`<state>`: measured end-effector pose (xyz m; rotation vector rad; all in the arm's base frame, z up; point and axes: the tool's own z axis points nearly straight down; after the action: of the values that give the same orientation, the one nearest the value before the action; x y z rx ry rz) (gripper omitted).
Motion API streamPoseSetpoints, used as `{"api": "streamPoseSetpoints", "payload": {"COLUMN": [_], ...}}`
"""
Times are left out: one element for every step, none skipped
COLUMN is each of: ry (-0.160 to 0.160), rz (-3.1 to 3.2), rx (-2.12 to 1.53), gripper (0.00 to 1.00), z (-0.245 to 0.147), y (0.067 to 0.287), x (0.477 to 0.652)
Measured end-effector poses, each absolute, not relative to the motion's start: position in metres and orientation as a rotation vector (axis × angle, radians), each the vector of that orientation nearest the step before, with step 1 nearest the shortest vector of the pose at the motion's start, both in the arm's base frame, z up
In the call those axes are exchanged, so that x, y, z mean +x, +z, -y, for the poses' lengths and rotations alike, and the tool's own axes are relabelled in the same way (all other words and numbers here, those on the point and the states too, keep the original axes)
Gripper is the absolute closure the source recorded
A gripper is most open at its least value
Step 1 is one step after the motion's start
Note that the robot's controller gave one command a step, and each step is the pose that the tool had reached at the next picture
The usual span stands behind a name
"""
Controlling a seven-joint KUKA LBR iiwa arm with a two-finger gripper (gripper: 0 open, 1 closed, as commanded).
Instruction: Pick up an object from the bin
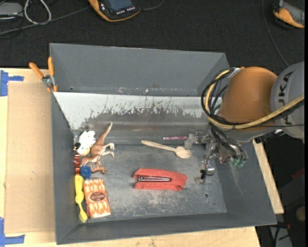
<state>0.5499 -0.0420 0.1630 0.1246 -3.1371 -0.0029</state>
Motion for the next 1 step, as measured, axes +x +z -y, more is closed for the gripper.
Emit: {"api": "streamPoseSetpoints", "payload": {"ry": [-0.006], "rz": [3.139], "rx": [0.115], "gripper": [0.0], "z": [0.0229], "y": [0.1484], "x": [0.5506]}}
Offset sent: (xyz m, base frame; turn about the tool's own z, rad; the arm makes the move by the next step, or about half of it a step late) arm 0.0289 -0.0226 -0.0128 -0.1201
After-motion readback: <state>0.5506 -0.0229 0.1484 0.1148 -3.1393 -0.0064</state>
